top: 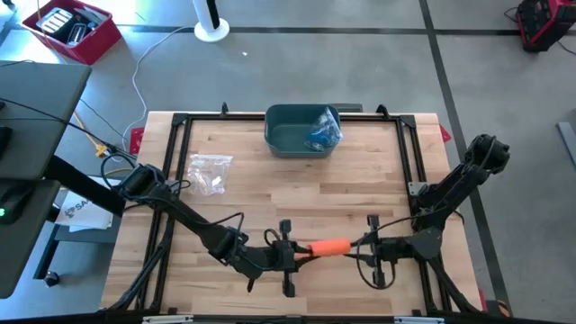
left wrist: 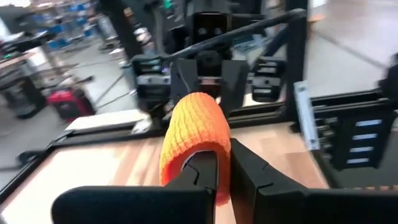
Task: Roll bandage
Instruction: Roll the orange bandage
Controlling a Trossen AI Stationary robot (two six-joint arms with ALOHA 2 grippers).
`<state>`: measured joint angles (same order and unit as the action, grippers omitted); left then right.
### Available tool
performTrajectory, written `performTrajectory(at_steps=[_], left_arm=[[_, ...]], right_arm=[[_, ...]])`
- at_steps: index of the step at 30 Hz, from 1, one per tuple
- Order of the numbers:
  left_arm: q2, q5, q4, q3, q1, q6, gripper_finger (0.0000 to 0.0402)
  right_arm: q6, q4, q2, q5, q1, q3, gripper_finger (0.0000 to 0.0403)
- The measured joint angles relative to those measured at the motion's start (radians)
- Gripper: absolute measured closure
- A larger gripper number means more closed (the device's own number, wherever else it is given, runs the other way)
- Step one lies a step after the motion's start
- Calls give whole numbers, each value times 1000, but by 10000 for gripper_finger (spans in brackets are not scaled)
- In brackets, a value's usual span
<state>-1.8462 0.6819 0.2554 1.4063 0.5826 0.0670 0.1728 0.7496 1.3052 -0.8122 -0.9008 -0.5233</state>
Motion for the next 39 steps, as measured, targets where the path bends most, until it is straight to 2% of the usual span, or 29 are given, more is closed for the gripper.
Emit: performTrajectory(at_steps=[3, 6, 9, 14, 18, 20, 25, 30, 36, 39], left_arm=[[36, 37, -15, -1, 17, -36, 394], [72, 36, -7, 6, 24, -62, 395], [62, 34, -40, 1, 20, -67, 396], [66, 30, 1, -82, -18, -198, 396], [56, -111, 241, -163, -27, -278, 396], [61, -113, 338, -175, -13, -274, 396], [55, -20, 235, -204, -42, -262, 396], [56, 74, 217, -303, -124, -276, 394], [55, 84, 280, -436, -212, -276, 393], [54, 77, 274, -477, -232, -275, 392]], right_arm=[[-64, -120, 0, -100, -17, 0, 279], [-192, -250, 2, -101, -15, 2, 237], [-318, -356, 12, -45, -17, 2, 214], [-474, -382, 83, 31, -63, -1, 210], [-558, -378, 162, 44, -117, -57, 213], [-575, -379, 200, 39, -144, -94, 213], [-502, -379, 274, -16, -158, -191, 213], [-464, -404, 359, 44, -93, -241, 213], [-478, -429, 436, 98, 44, -248, 213], [-439, -454, 445, 188, 137, -248, 213]])
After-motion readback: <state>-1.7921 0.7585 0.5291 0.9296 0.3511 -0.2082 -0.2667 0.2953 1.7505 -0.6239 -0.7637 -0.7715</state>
